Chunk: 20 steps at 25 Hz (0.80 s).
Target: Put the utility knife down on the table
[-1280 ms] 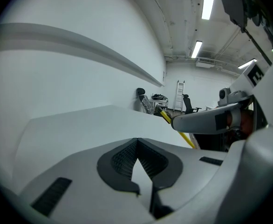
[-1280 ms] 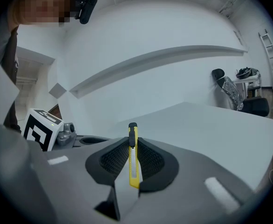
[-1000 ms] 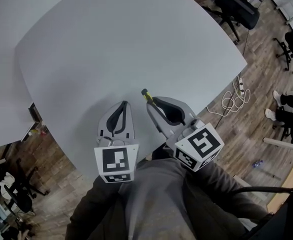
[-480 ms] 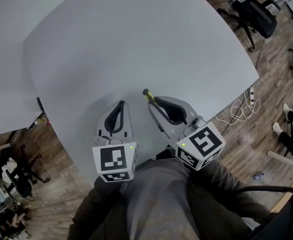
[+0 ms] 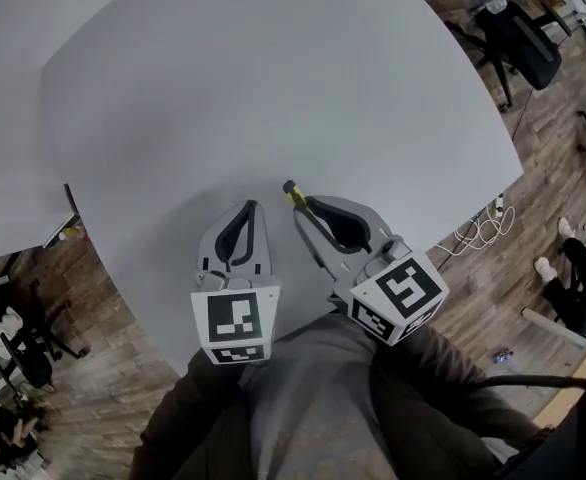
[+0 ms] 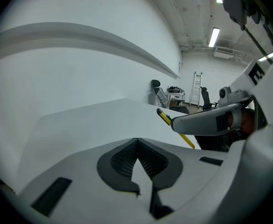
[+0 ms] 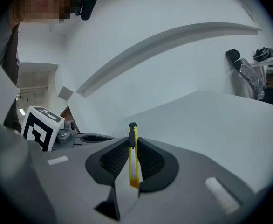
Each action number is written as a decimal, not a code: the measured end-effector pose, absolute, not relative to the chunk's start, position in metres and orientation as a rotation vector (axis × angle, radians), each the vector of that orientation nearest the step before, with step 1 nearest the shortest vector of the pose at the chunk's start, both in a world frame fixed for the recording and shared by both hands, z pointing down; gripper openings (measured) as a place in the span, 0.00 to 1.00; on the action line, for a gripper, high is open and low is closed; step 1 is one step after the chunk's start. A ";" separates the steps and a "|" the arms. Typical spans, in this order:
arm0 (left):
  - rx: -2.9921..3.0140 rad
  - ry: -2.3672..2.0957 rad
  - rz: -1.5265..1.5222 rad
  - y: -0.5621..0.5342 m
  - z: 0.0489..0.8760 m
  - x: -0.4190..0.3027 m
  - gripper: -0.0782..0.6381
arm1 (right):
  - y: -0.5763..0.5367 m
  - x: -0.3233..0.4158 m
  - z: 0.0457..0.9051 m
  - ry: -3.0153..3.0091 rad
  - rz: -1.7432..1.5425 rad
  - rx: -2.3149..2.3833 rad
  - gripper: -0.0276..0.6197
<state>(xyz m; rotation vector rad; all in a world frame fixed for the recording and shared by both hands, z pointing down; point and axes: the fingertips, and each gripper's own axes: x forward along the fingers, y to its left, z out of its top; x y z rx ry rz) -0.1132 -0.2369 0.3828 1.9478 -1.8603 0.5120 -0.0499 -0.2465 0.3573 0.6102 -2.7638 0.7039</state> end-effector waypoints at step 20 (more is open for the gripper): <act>1.884 -1.785 0.464 -0.253 0.419 -0.130 0.11 | -0.267 -0.076 0.397 -2.670 0.763 0.586 0.13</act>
